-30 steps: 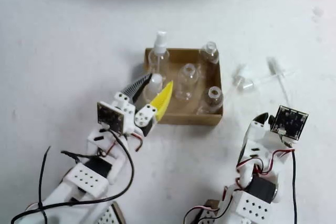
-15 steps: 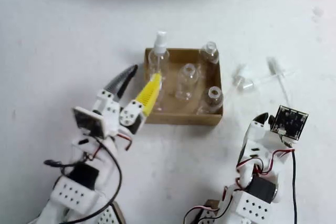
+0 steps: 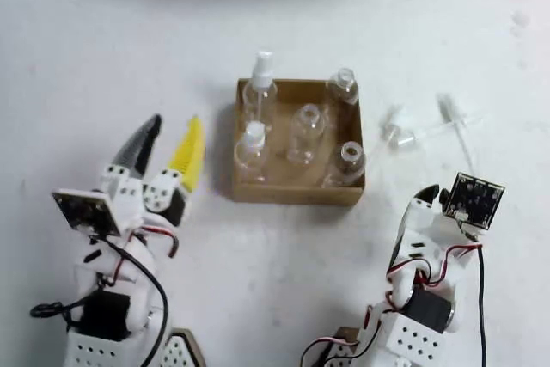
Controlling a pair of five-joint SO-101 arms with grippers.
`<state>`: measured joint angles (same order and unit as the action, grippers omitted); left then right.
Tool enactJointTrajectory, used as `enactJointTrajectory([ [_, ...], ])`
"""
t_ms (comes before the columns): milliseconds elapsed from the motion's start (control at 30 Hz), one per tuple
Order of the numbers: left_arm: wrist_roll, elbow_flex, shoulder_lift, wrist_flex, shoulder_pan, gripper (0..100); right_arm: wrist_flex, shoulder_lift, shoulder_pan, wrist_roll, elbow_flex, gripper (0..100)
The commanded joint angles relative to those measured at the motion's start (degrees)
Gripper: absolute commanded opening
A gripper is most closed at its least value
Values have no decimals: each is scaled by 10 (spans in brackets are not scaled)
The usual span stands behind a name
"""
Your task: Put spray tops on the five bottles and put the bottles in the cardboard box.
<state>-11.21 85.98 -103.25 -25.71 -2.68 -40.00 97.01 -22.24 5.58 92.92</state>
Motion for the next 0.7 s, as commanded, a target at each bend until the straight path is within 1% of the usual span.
enactJointTrajectory([
  [0,-10,-28,-2,-72,86,185,9,3,-3,2,-1,18],
  [133,-6,-23,-1,-164,149,185,9,3,-3,2,-1,18],
  [267,-5,19,-1,-249,159,185,9,3,-2,2,-1,18],
  [333,-4,66,-1,-265,158,186,9,3,-2,2,-1,18],
  [400,17,115,2,-271,151,187,9,3,-2,2,-1,18],
  [500,64,111,3,-319,141,186,9,3,-2,2,-1,18],
  [600,90,111,-1,-331,138,186,9,3,-2,2,-1,18],
  [667,94,111,-1,-332,138,186,9,3,-2,2,-1,18],
])
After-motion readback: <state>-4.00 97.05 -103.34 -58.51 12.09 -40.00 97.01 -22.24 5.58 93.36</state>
